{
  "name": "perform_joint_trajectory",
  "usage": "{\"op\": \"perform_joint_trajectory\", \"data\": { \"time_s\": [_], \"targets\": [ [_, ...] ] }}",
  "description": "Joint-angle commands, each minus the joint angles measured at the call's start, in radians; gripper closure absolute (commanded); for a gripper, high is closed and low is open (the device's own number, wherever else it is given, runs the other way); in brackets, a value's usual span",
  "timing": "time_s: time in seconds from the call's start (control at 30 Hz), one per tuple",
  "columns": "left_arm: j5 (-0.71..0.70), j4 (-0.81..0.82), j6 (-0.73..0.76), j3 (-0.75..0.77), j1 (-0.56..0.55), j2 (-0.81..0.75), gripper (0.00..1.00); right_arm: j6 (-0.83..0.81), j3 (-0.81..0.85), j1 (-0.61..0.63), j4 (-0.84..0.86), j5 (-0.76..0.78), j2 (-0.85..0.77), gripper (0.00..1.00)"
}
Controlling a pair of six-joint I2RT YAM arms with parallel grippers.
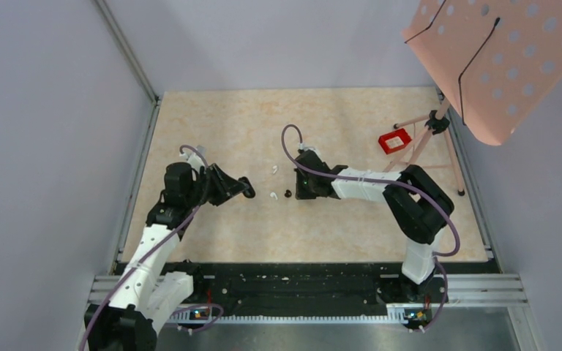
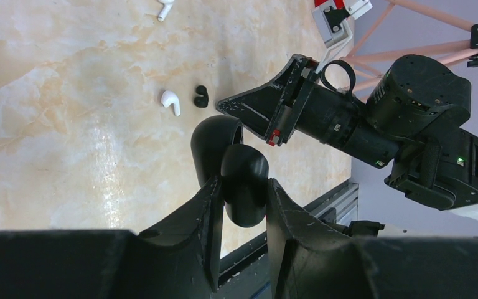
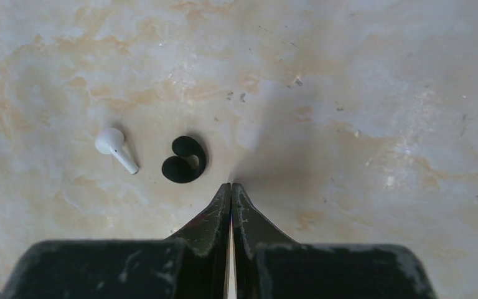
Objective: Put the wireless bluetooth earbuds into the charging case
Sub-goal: Pick up the right earbud from the center of the board.
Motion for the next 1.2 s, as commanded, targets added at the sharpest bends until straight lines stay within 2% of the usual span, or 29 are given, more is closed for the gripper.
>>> {"op": "perform_joint_trajectory", "data": {
  "time_s": [0.0, 0.13, 0.33, 0.6, 1.17],
  "targets": [
    [0.033, 0.054, 0.007, 0.024, 0.004, 0.010, 1.00, 0.016, -0.025, -0.022, 0.012, -0.005, -0.088, 1.00],
    [0.048, 0.058, 0.006, 0.027, 0.005, 0.023, 1.00, 0.029, -0.034, -0.035, 0.015, -0.031, -0.120, 0.98],
    [0.064, 0.073, 0.004, 0.027, 0.004, 0.034, 1.00, 0.051, -0.030, -0.053, 0.043, -0.095, -0.130, 0.84],
    [0.067, 0.078, 0.005, 0.028, 0.006, 0.037, 1.00, 0.046, 0.017, -0.051, 0.043, -0.133, -0.055, 0.83],
    [0.068, 0.078, 0.009, 0.021, 0.005, 0.035, 1.00, 0.063, 0.032, -0.050, 0.087, -0.157, 0.002, 0.83]
  ]
}}
